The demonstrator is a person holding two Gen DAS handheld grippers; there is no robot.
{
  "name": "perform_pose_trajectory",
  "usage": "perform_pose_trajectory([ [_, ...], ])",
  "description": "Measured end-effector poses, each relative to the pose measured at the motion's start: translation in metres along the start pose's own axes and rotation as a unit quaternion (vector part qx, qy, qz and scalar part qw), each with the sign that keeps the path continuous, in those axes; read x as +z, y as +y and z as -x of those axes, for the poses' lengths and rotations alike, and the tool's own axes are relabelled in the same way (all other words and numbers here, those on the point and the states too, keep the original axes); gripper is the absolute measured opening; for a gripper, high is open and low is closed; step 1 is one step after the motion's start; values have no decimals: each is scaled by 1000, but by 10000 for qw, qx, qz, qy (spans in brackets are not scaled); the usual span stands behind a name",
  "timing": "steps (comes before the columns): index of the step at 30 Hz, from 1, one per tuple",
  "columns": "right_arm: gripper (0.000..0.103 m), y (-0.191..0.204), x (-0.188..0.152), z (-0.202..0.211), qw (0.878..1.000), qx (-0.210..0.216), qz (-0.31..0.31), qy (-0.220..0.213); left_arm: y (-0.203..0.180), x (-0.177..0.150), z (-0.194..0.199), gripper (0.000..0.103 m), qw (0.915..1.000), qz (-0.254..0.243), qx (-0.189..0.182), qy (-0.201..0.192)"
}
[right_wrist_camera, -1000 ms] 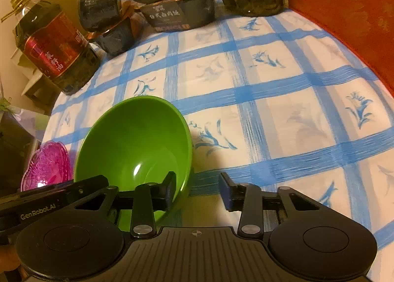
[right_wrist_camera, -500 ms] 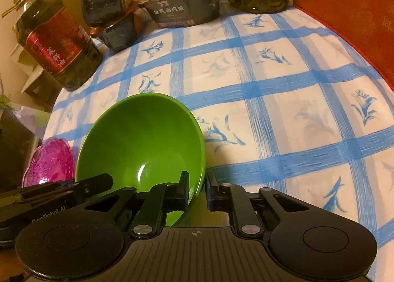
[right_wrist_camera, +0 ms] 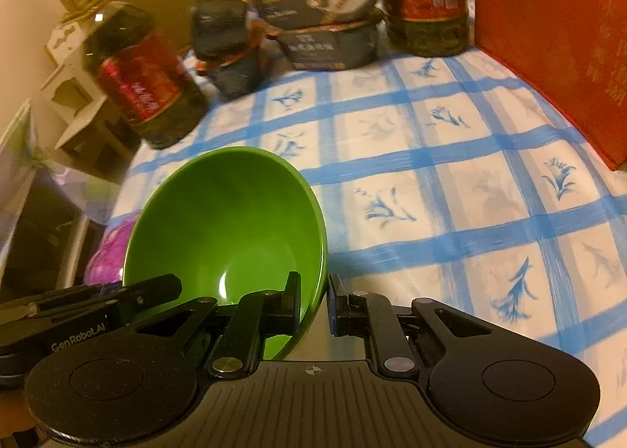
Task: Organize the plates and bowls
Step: 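Lift the green bowl with both tools and carry it over the orange bowl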
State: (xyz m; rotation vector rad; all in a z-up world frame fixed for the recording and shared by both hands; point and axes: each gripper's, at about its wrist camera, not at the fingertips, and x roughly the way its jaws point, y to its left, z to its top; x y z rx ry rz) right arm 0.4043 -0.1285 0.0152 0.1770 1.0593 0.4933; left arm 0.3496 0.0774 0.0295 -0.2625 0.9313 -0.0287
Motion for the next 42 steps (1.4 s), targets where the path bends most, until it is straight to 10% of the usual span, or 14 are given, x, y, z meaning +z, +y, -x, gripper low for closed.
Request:
perform_pose_trajectory([
  [24,14,100,-184,113,9992,299,52,-248,36,-147,183,14,9992,136,119,-370],
  [42,14,60,-282,157,9999,32,-70,-69,-13,-242,197,14,9998,111,-64,-124],
])
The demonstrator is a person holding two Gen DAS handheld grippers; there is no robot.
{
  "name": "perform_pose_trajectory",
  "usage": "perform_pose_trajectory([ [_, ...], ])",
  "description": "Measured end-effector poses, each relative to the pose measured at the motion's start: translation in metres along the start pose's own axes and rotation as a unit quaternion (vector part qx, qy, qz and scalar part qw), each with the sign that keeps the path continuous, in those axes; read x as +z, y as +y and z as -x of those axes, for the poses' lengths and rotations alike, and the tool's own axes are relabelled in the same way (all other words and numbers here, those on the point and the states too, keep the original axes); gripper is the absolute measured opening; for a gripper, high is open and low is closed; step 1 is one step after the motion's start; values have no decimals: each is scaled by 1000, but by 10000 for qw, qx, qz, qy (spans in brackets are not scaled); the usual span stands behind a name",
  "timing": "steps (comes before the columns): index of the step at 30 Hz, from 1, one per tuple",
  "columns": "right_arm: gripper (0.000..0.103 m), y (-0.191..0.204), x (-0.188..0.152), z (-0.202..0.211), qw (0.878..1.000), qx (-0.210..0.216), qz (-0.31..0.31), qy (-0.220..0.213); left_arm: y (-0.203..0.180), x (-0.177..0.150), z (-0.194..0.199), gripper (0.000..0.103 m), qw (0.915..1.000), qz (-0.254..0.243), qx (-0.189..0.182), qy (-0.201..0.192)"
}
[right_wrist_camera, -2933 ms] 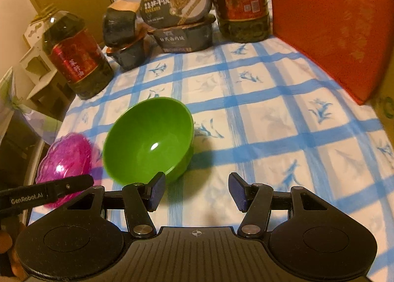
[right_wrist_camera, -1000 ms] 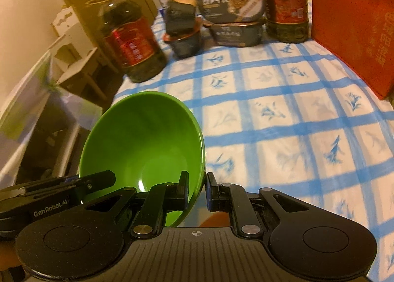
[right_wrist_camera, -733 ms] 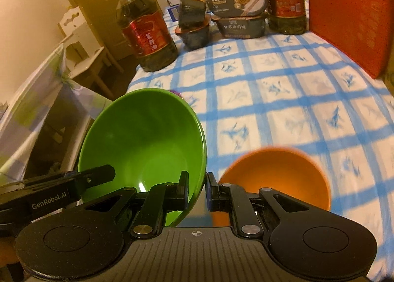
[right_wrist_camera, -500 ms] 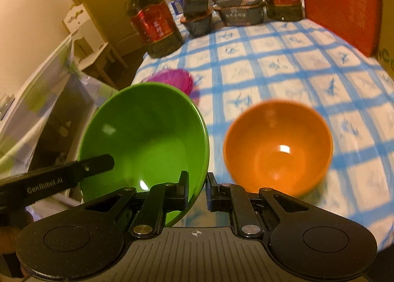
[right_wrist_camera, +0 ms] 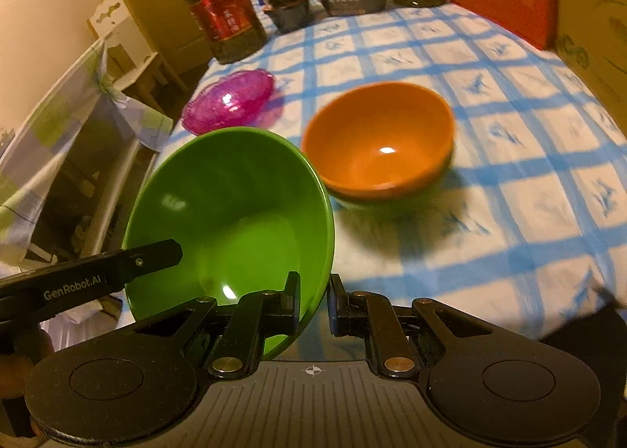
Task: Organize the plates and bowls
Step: 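Lift the green bowl with both tools and carry it over the orange bowl, then lower the green bowl into the orange bowl with both tools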
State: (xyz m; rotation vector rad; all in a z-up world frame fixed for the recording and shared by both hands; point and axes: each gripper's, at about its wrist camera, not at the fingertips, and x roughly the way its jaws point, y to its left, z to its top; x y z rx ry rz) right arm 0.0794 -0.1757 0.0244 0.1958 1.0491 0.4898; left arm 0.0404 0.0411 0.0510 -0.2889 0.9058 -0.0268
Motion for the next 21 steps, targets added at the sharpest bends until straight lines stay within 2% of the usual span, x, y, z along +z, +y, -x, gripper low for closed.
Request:
perform_pose_trajectory([
  [9,13,-19,-10,14,9998,-186,-19,-49,-17,-14,-12,14,9997,-32,-149,203],
  [21,13,-26,-5,26,9996,-173,-114,-167,-30,-7,-10,14,9996,-140,-181,167],
])
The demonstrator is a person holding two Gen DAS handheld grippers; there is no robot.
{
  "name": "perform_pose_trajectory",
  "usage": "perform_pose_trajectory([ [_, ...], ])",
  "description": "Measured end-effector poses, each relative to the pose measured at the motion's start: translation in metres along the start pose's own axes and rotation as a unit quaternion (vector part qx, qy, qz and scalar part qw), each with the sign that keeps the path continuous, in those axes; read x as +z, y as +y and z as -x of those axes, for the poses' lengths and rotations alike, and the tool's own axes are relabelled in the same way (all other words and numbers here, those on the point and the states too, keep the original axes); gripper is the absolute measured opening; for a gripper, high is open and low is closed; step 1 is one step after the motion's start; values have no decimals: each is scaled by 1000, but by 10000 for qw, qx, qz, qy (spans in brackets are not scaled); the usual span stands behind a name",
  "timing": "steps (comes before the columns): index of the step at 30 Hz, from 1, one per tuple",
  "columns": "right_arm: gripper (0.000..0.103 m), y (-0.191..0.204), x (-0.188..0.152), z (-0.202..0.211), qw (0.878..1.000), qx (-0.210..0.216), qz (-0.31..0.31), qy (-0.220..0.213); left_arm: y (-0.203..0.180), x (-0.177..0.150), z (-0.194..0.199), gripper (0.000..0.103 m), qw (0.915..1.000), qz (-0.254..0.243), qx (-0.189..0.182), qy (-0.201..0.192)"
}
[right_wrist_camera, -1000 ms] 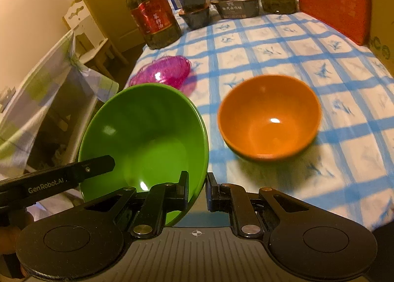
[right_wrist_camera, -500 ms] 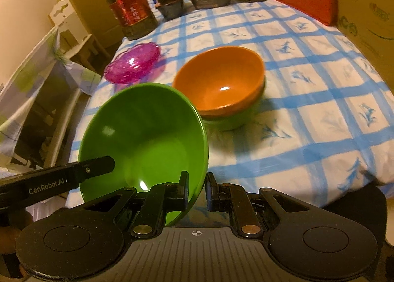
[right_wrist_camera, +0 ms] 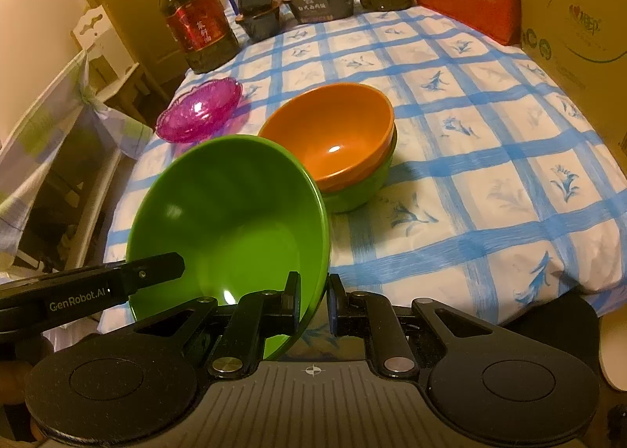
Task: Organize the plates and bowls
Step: 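Lower the green bowl into the orange bowl with both tools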
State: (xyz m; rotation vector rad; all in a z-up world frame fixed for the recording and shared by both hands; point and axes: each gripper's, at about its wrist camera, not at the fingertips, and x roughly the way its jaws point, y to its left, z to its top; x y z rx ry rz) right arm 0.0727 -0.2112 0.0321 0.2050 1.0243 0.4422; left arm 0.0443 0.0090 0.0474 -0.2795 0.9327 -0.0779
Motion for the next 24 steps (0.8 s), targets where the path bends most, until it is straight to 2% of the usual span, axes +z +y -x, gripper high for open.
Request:
perform_pose_trajectory([
  [14,14,-7,40,14,9992,-109,-19,-373,-17,44,-7,14,9996,-97,-193,-203],
  [19,14,-14,67,9,9988,-136,10,-466,-24,71,-20,14,9993,-80,-259,-254],
  [24,14,-27,97,-10,9991,-140,21,-394,-26,97,-48,14,9996,-46,-259,-141],
])
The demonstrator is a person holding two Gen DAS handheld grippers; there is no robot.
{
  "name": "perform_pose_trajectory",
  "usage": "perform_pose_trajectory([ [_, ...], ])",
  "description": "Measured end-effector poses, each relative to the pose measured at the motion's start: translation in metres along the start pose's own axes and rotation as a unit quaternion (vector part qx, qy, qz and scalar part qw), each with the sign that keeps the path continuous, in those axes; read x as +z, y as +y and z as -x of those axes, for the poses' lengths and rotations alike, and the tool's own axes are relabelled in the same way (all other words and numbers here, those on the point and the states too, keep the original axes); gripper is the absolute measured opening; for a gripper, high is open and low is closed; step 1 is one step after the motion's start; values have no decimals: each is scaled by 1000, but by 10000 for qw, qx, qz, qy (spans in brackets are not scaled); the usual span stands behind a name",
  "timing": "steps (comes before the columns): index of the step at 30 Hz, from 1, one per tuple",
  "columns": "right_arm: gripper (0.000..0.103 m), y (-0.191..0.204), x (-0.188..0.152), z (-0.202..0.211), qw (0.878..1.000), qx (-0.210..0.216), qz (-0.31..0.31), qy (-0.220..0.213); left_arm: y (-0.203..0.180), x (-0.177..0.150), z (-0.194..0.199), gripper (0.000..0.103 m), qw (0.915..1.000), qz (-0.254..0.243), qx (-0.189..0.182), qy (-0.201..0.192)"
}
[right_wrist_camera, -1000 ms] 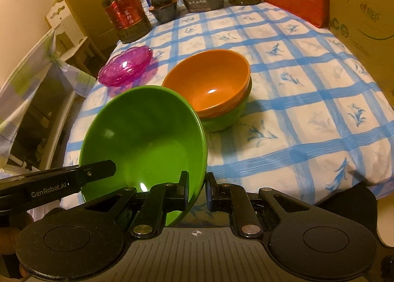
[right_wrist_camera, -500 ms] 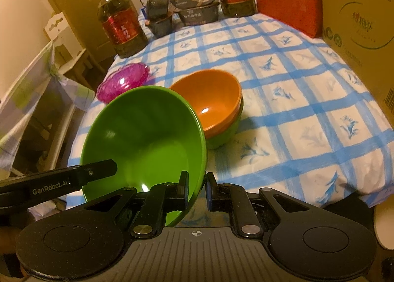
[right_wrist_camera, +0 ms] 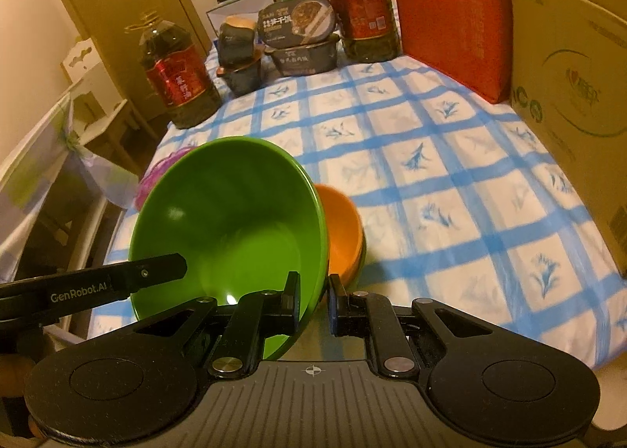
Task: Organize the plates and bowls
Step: 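Lower the green bowl into the orange bowl with both tools, then open both tools and release the green bowl rim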
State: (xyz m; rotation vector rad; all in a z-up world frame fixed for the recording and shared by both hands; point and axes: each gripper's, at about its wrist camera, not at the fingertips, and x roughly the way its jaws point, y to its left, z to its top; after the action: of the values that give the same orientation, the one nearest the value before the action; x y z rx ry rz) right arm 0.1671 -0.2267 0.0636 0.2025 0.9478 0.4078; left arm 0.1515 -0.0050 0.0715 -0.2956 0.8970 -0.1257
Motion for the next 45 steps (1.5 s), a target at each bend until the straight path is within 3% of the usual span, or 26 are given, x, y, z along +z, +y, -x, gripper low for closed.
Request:
perform_pose_trajectory([
  [6,13,-13,23,-37,9997,-23,-39,235,4,14,-36,14,9997,45,172,163],
  [13,13,-22,27,-68,9987,-117,-38,493,13,14,-65,14,9988,103,205,431],
  [33,14,-24,23,-85,9977,-246,150,615,19,8,-80,14,9980,175,229,557],
  [38,20,-30,23,-82,9987,-116,58,500,21,9,-78,16,9986,212,205,445],
  [39,25,-31,23,-81,9988,-126,43,477,22,9,-78,17,9987,217,199,426],
  [42,39,-35,21,-77,9991,-76,-83,416,21,9,-73,26,9990,222,193,323],
  [43,39,-37,20,-75,9991,-67,-118,391,20,10,-71,33,9991,196,263,283],
  [45,40,-39,19,-72,9992,-44,-186,347,22,10,-68,35,9991,197,296,237],
])
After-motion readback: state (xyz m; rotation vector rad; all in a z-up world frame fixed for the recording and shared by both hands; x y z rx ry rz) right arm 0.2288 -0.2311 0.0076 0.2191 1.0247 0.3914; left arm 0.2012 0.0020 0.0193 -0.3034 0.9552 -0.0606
